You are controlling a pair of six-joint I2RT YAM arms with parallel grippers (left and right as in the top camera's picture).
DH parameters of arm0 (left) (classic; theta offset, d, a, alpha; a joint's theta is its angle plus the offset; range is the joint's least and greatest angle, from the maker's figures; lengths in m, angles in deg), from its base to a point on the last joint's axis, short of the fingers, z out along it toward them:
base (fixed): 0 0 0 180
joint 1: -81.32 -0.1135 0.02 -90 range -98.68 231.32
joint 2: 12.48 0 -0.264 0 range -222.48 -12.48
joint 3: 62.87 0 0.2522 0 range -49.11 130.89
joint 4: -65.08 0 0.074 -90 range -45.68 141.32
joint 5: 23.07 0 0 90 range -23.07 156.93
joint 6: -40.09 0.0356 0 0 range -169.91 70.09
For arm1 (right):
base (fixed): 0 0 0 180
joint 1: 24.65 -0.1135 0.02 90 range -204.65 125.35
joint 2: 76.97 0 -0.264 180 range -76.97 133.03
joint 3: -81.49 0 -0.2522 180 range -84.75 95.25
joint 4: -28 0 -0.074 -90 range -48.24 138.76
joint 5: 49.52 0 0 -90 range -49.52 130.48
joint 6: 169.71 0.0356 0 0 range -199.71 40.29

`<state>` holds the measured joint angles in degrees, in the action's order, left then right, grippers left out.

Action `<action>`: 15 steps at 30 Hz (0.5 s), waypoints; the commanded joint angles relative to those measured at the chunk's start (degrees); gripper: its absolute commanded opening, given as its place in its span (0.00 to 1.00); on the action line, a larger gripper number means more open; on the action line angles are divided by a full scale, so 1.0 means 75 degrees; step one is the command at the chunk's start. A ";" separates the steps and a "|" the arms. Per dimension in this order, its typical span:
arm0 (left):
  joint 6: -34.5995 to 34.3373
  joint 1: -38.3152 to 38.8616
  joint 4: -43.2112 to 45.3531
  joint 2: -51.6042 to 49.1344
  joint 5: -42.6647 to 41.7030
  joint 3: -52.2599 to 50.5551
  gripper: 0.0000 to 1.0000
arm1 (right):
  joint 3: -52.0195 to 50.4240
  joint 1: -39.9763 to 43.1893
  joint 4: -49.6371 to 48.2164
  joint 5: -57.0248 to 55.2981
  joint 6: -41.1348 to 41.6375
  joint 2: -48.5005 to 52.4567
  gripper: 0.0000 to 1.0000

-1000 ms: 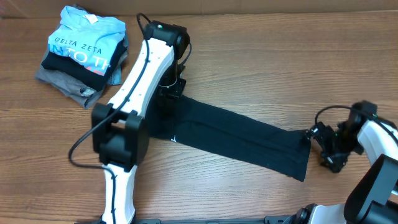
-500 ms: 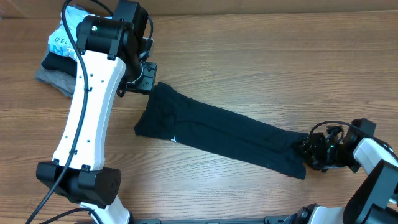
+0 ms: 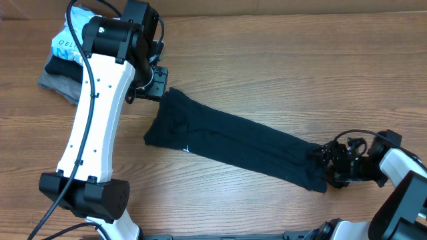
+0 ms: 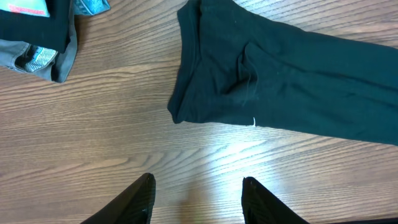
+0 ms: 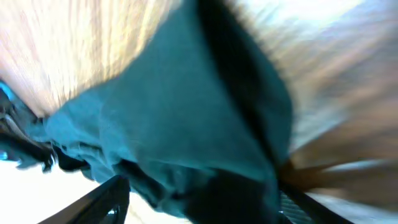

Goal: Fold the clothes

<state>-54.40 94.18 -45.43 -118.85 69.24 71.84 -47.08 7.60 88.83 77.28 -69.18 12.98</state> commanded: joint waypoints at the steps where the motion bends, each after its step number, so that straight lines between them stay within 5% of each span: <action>1: 0.0041 -0.0041 -0.0012 -0.0058 -0.0055 -0.0009 0.47 | -0.0224 0.0458 0.0303 -0.1562 -0.0099 0.0198 0.71; 7: 0.0061 -0.0044 -0.0009 -0.0058 -0.0052 -0.0009 0.47 | -0.0230 0.0510 0.0510 -0.1472 -0.0064 0.0198 0.65; 10: 0.0093 -0.0044 -0.0009 -0.0058 -0.0052 -0.0009 0.48 | -0.0230 0.0510 0.0510 -0.1282 -0.0283 0.0198 0.53; 15: 0.0093 -0.0044 -0.0009 -0.0058 -0.0052 -0.0009 0.48 | -0.0219 0.0510 0.0248 -0.0458 -0.0784 0.0192 0.15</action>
<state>-54.36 94.18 -45.39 -118.85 69.22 71.82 -48.02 11.32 91.87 73.00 -71.96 13.61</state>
